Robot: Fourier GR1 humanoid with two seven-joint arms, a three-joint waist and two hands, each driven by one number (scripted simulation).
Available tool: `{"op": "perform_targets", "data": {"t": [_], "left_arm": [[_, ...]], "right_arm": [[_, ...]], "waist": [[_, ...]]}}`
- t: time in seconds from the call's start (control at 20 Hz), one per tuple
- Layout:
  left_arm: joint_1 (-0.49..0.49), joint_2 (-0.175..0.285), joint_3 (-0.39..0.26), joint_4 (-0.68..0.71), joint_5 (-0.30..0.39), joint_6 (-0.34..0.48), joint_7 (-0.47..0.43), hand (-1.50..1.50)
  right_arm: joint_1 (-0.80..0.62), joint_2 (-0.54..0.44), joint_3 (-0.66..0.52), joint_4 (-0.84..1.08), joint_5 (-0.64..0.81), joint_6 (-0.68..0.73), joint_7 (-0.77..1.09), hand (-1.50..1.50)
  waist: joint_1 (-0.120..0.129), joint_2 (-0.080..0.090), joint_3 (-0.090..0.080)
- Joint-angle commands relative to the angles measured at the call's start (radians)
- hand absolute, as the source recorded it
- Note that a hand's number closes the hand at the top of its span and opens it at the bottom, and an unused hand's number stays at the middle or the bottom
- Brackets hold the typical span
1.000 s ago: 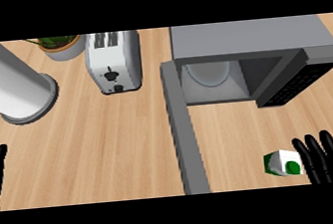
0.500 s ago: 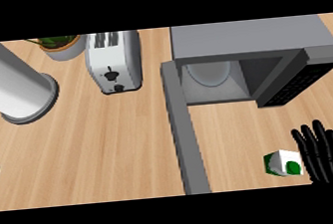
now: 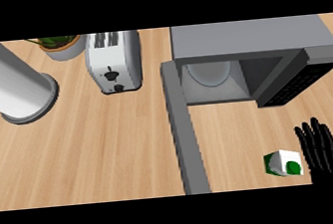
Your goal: Pick up the milk, place it into the microwave and close the microwave
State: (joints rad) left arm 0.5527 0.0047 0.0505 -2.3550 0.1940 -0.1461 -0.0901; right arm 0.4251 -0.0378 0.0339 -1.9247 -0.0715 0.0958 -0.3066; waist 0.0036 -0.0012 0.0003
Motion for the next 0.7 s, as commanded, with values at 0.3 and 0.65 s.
{"op": "perform_targets", "data": {"t": [0.3,0.65], "left_arm": [[0.02,0.007,0.07,0.041,0.046,-0.073,-0.052,-1.5],[0.131,-0.005,0.02,-0.004,0.05,-0.089,-0.097,-1.5]], "right_arm": [[-0.087,-0.069,-0.16,0.273,-0.038,0.064,-0.135,-1.5],[-0.061,-0.099,-0.183,0.406,-0.01,0.142,-0.305,-1.5]], "waist": [[0.003,0.0,0.0],[0.003,-0.001,0.0]]}}
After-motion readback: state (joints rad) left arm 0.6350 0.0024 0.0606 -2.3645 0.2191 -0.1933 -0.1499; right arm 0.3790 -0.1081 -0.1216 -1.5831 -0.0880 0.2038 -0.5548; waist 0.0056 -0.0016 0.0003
